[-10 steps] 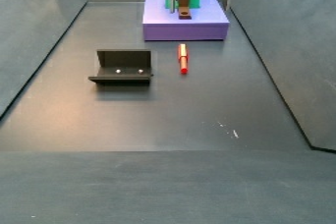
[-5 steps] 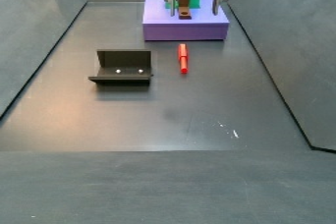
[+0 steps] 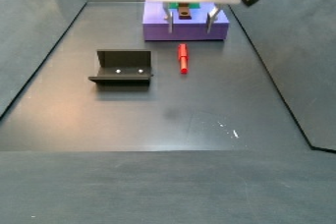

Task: Pick up the red object. Move up. Place the red object on the fixture. Regrasp the red object. Move to above the board. Insert the red object.
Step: Pick up the red object.

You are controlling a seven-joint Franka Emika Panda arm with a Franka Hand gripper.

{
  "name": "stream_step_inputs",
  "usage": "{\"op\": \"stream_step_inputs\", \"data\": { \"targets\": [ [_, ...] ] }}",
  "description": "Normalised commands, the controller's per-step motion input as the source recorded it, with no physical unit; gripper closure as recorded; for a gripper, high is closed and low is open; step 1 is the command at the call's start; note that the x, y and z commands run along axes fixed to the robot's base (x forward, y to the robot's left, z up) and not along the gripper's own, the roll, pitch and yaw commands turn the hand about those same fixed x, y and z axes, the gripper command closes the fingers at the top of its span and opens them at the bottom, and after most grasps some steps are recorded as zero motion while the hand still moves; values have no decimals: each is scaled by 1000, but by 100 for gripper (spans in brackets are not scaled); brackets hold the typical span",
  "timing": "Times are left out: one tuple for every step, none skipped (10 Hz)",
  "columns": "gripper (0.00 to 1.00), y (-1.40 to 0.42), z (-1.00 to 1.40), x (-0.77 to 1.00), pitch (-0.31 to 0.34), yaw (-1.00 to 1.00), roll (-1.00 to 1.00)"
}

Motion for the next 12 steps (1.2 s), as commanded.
{"op": "stream_step_inputs", "data": {
  "targets": [
    [0,-20,-809,-20,-211,0,-50],
    [0,-303,-603,17,-199,-34,-10],
    [0,-197,-511,0,-211,-54,-13],
    [0,-43,-349,-40,-170,-11,-49],
    [0,-20,-260,0,-144,-11,-49],
    [0,0,-211,0,-123,0,-69],
    [0,0,-154,0,-101,0,-41],
    [0,-6,-254,0,-110,-23,-14],
    [0,-11,-294,0,-114,-54,-3],
    [0,0,-237,0,-93,-131,0],
    [0,0,-117,0,-51,-174,0],
    [0,0,0,0,0,0,0]
  ]
}}
